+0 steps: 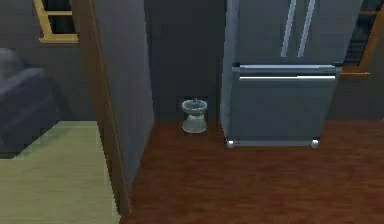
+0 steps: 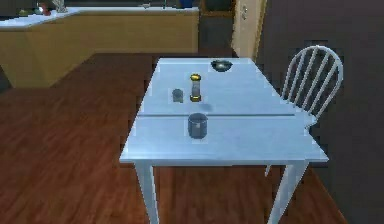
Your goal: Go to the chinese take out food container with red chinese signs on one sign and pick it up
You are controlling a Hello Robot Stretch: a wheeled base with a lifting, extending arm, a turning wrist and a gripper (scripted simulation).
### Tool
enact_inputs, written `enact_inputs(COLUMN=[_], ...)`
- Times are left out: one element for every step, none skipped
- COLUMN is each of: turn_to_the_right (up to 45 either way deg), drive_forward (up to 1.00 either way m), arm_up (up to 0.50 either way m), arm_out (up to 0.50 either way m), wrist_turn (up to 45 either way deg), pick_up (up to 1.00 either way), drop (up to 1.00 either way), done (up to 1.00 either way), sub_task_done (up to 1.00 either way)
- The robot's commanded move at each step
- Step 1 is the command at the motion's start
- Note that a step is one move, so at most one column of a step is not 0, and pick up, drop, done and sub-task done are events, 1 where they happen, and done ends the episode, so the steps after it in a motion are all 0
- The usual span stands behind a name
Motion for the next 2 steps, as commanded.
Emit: enact_inputs(turn_to_the_right=[45.0, 45.0], drive_forward=[0.0, 0.0], arm_up=[0.0, 0.0], arm_out=[0.0, 0.0], wrist_turn=[0.0, 0.0], pick_up=[0.0, 0.0], drop=[0.0, 0.0], done=[0.0, 0.0], sub_task_done=[0.0, 0.0])
